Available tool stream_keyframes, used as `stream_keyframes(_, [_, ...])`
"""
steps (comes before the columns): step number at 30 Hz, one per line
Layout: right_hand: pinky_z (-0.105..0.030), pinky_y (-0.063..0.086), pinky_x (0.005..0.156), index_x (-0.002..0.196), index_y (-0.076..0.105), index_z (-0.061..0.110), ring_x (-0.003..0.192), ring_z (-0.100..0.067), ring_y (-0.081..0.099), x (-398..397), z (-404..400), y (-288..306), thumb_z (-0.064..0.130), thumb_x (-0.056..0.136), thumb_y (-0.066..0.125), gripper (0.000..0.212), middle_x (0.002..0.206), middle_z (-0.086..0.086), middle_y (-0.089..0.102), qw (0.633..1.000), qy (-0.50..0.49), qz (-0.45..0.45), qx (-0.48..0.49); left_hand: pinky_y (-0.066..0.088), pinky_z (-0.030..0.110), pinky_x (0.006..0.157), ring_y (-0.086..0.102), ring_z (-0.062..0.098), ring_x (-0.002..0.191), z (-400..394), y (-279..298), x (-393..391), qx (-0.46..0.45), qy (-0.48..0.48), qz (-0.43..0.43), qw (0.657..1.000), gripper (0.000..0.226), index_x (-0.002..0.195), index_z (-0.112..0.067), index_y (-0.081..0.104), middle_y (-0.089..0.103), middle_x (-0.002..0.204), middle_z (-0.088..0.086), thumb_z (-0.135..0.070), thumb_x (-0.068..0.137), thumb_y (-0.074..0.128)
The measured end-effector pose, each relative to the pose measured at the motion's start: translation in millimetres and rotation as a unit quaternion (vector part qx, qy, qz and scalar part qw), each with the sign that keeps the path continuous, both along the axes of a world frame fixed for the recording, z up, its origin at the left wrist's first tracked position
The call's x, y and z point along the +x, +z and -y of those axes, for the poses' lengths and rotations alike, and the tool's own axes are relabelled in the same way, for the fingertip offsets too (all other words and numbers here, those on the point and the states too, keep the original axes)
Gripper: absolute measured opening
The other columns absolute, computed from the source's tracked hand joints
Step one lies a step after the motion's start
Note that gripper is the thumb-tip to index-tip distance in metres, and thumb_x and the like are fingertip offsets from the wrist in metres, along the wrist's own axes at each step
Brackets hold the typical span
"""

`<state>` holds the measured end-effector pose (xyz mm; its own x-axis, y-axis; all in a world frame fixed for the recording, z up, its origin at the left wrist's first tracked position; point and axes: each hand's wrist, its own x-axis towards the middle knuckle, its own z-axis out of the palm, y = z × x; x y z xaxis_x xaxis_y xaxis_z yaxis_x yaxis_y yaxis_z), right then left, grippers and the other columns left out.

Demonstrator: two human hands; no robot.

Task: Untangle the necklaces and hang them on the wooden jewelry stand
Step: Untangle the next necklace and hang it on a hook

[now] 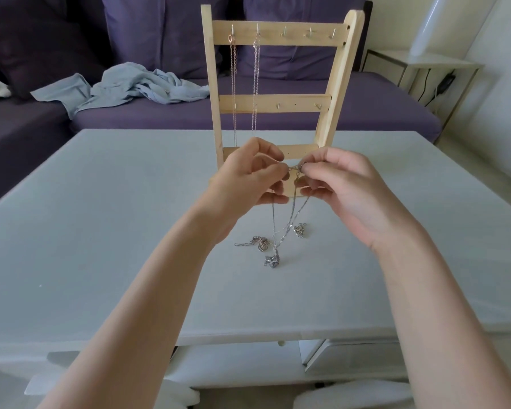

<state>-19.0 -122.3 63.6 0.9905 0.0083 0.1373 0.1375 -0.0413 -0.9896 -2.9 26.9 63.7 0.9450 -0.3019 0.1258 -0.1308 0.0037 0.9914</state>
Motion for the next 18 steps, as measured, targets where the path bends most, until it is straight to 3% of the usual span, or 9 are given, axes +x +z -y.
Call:
stream_keyframes(6, [-0.023, 0.044, 0.056, 0.08, 0.057, 0.007, 0.059, -0.015, 0.057, -2.9, 1.3, 7.4, 0.0, 0.091, 0.051, 0.014, 0.07, -0.005, 0.057, 0.999, 0.016, 0.028, 0.017, 0.039, 0.015, 0.055, 0.044, 0.006, 0.058, -1.8, 4.3, 2.0, 0.065, 0.001, 0.035, 0.997, 0.013, 0.086, -0.018, 0.06, 0.055, 0.062, -0.011, -0.007, 0.091, 0.055])
stream_keyframes(11, [-0.021, 0.039, 0.052, 0.079, 0.057, 0.009, 0.054, -0.013, 0.05, -3.6, 3.2, 9.4, 0.0, 0.09, 0.052, 0.016, 0.066, -0.004, 0.054, 0.999, 0.009, 0.047, -0.009, 0.029, 0.028, 0.059, 0.036, 0.012, 0.063, -2.6, 3.3, 0.1, 0.125, -0.034, 0.076, 0.989, 0.011, 0.073, -0.026, 0.07, 0.05, 0.066, -0.003, -0.023, 0.084, 0.069])
stream_keyframes(15, [-0.021, 0.038, 0.054, 0.079, 0.058, 0.012, 0.054, -0.012, 0.048, -4.1, 2.8, 11.1, 0.001, 0.09, 0.053, 0.016, 0.068, -0.001, 0.053, 0.996, 0.002, 0.062, -0.059, 0.024, 0.027, 0.058, 0.033, 0.011, 0.061, -2.7, 1.8, 1.0, 0.131, -0.037, 0.08, 0.988, 0.009, 0.075, -0.022, 0.07, 0.048, 0.06, -0.007, -0.02, 0.083, 0.07])
stream_keyframes(18, [-0.021, 0.039, 0.056, 0.079, 0.058, 0.013, 0.055, -0.01, 0.048, -6.0, 0.5, 14.2, 0.002, 0.089, 0.054, 0.016, 0.065, 0.002, 0.053, 0.993, -0.003, 0.082, -0.087, 0.024, 0.03, 0.059, 0.033, 0.012, 0.061, -2.1, 1.5, 1.7, 0.129, -0.041, 0.084, 0.987, 0.009, 0.073, -0.024, 0.072, 0.046, 0.062, -0.004, -0.033, 0.074, 0.071])
